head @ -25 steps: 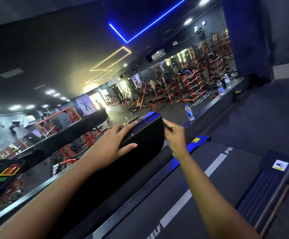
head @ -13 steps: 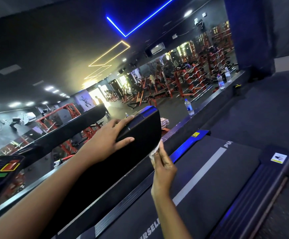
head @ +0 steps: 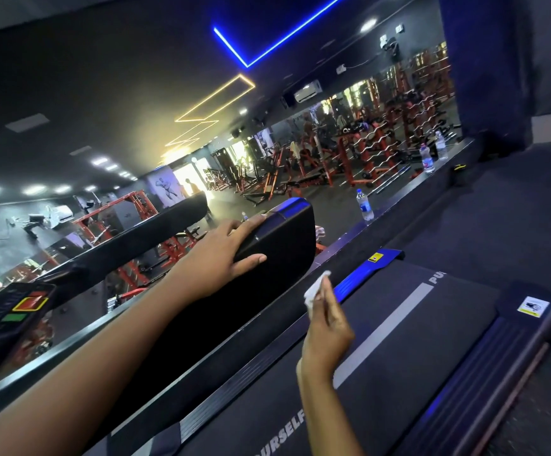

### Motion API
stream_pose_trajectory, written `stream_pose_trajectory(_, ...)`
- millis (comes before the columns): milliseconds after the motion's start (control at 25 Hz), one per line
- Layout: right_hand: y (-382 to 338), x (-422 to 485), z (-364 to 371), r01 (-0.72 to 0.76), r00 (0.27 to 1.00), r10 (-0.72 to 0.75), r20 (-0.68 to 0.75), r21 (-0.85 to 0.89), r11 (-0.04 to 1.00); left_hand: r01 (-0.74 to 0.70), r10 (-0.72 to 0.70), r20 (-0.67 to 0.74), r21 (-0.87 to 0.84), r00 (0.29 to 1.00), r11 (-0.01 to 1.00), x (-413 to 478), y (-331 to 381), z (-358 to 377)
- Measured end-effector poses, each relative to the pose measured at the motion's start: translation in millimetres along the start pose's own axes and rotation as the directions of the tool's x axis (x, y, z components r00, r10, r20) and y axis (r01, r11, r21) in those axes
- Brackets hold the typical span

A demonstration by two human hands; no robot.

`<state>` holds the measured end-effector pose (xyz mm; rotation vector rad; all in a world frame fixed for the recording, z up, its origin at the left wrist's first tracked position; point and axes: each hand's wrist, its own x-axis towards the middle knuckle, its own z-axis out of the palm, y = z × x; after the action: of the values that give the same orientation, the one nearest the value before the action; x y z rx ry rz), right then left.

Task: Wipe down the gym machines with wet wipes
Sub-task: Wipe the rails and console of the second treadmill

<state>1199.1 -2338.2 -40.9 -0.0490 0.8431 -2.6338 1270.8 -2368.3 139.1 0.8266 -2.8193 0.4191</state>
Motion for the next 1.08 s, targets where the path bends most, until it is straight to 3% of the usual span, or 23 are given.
stream_pose_trajectory(120, -10, 7, 11, 0.101, 0.993, -0.098, 0.072, -0.052, 0.993, -0.008, 0.008, 0.003, 0.002, 1.0, 1.0, 1, -2, 1)
stream_pose_trajectory(360, 2, -57, 10, 0.114, 0.989, -0.105, 0.1, -0.09, 0.989, -0.012, 0.012, 0.01, 0.025, 1.0, 1.0, 1, -4, 2)
stream_pose_trajectory(600, -15, -68, -14, 0.071, 0.939, 0.01, 0.345, -0.219, 0.973, 0.001, -0.002, 0.031, 0.037, 1.0, 0.999, 3, -8, 5)
stream_pose_trajectory(760, -58, -33, -34, -0.083, 0.854, 0.265, 0.448, -0.385, 0.919, 0.024, -0.025, 0.035, 0.028, 0.999, 0.999, -1, -4, 3)
stream_pose_trajectory(960, -114, 17, -56, 0.019, 0.765, 0.383, 0.518, -0.611, 0.791, 0.05, -0.035, -0.194, 0.074, 0.98, 0.996, -26, 24, 3)
stream_pose_trajectory(1080, -137, 32, -79, 0.023, 0.76, 0.422, 0.494, -0.67, 0.742, -0.049, 0.068, -0.37, 0.059, 0.926, 0.997, -52, 60, 14)
